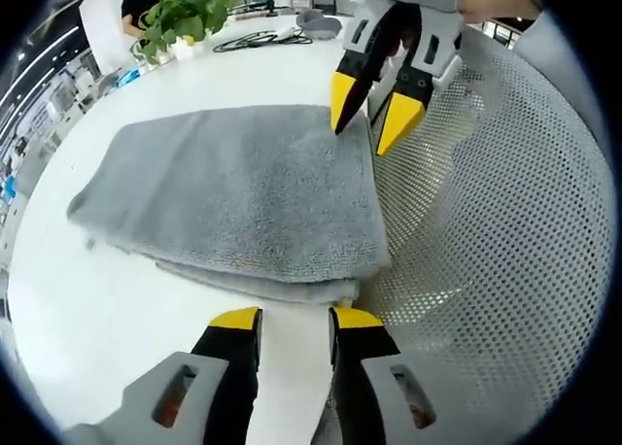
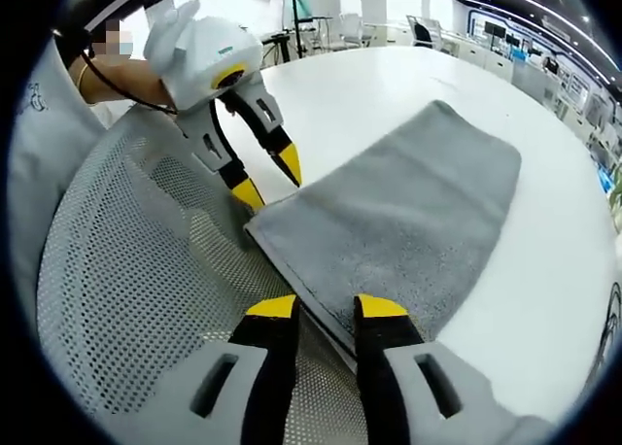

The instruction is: Fold the towel on the table until its edges align and the towel forms a compact rectangular stack.

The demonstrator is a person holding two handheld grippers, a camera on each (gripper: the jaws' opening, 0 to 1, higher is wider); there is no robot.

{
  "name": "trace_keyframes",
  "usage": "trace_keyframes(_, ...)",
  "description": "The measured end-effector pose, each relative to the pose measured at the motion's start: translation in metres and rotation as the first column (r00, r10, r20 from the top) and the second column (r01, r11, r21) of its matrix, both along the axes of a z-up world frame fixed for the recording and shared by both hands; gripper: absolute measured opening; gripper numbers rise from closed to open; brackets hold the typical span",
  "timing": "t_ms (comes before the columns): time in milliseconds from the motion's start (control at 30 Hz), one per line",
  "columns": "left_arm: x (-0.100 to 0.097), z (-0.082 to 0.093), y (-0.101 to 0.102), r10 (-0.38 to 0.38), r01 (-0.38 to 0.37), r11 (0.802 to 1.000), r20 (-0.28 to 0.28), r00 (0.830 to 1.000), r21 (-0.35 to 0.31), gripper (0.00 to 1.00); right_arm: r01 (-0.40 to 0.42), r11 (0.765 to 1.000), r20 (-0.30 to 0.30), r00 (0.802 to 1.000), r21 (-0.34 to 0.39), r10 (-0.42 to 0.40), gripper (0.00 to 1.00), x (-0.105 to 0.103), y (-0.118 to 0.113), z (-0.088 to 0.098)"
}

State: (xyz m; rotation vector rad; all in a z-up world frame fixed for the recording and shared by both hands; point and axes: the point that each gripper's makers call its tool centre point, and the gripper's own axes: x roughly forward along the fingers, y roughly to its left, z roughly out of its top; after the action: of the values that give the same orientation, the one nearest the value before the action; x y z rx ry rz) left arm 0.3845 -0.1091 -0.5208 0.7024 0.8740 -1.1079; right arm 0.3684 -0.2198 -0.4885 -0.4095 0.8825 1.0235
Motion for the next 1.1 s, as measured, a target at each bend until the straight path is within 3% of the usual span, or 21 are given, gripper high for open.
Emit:
trace_keyframes(333, 0.009, 0.003, -0.004, 0.053, -0.052, 0.997, 0.011, 0.999, -0.057, 0.25, -0.086, 0.996, -0.009, 0.996, 0.017, 0.086, 0.29, -0.011, 0.029, -0.006)
trace_keyframes(500, 0.014, 0.003, -0.007, 0.064, -0.064, 0.995, 0.009, 0.998, -0.076, 0.25, -0.135, 0.991, 0.020, 0.991, -0.014, 0.135, 0.28, -0.011, 0.039, -0.010)
trace_keyframes(767, 0.013, 0.012, -0.013, 0.104, -0.105, 0.986, -0.017, 0.994, -0.126, 0.25, -0.163, 0.987, 0.012, 0.987, -0.010, 0.163, 0.29, -0.014, 0.051, -0.012)
trace_keyframes(1100, 0.017, 0.022, -0.025, 0.127, -0.132, 0.972, -0.038, 0.991, -0.193, 0.25, -0.186, 0.982, 0.061, 0.980, -0.023, 0.187, 0.29, -0.011, 0.067, -0.015)
